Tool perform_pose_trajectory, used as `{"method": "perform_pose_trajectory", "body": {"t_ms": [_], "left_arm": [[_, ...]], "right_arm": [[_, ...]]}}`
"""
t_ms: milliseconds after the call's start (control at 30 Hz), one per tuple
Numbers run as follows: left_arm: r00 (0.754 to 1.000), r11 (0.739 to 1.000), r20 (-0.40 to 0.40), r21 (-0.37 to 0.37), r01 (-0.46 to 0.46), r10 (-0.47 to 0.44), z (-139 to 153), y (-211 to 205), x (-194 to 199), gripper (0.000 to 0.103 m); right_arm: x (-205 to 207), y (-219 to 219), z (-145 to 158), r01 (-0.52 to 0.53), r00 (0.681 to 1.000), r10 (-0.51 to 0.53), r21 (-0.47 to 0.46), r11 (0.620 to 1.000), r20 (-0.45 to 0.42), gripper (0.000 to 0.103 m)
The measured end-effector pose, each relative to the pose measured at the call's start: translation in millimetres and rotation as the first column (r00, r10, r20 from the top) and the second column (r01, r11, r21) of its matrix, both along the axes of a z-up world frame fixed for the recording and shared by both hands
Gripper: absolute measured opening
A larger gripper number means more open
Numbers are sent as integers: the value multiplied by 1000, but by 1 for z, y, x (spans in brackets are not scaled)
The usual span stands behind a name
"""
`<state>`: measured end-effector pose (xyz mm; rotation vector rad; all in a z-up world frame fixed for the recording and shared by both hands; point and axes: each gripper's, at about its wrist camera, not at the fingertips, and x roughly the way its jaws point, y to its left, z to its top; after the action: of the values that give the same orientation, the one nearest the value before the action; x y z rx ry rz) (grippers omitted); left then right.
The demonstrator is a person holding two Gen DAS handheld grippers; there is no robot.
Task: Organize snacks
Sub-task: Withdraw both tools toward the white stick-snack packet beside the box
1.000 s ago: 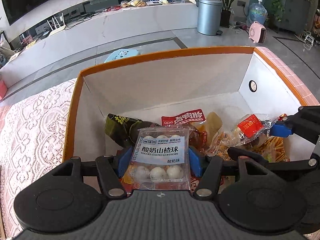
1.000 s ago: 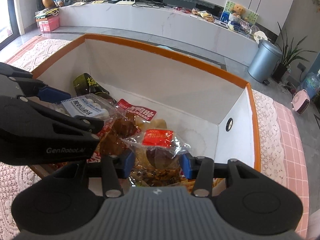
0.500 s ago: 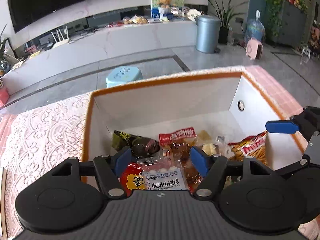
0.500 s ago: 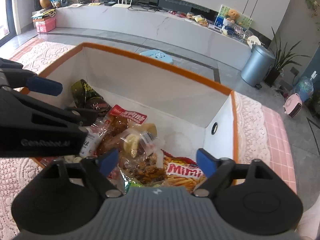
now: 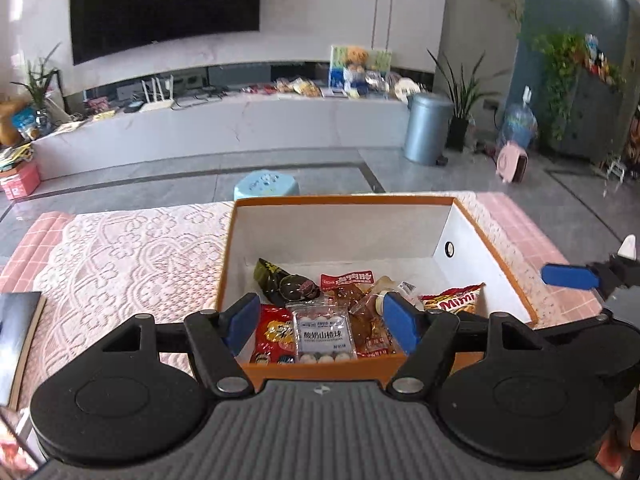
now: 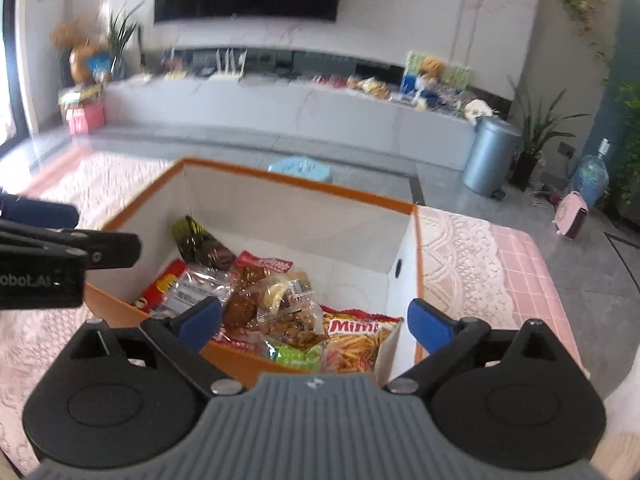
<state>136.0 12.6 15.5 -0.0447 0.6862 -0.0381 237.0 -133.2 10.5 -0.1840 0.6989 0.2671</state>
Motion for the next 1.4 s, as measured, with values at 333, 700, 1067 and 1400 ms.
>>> {"method": "perform_pose_trajectory", "body": {"t_ms": [333, 700, 1067, 1400], "left_arm": [[995, 999, -93, -26, 22, -24, -28, 8, -41, 83], [987, 994, -127, -64, 90, -98, -68, 16, -71, 83], [981, 993, -172, -83, 82, -96, -90, 23, -68, 85], [982, 993, -159, -72, 92, -103, -105, 28, -61, 84]], "right_arm": [[-73, -17, -8, 39, 999, -42, 80, 996, 28, 96], [-118, -9, -48, 0, 1000, 0, -8, 1000, -11, 96], [-114, -2, -72, 1, 997, -4, -32, 999, -83, 96], [-102, 9, -87, -20, 995, 16, -33, 999, -103, 94]]}}
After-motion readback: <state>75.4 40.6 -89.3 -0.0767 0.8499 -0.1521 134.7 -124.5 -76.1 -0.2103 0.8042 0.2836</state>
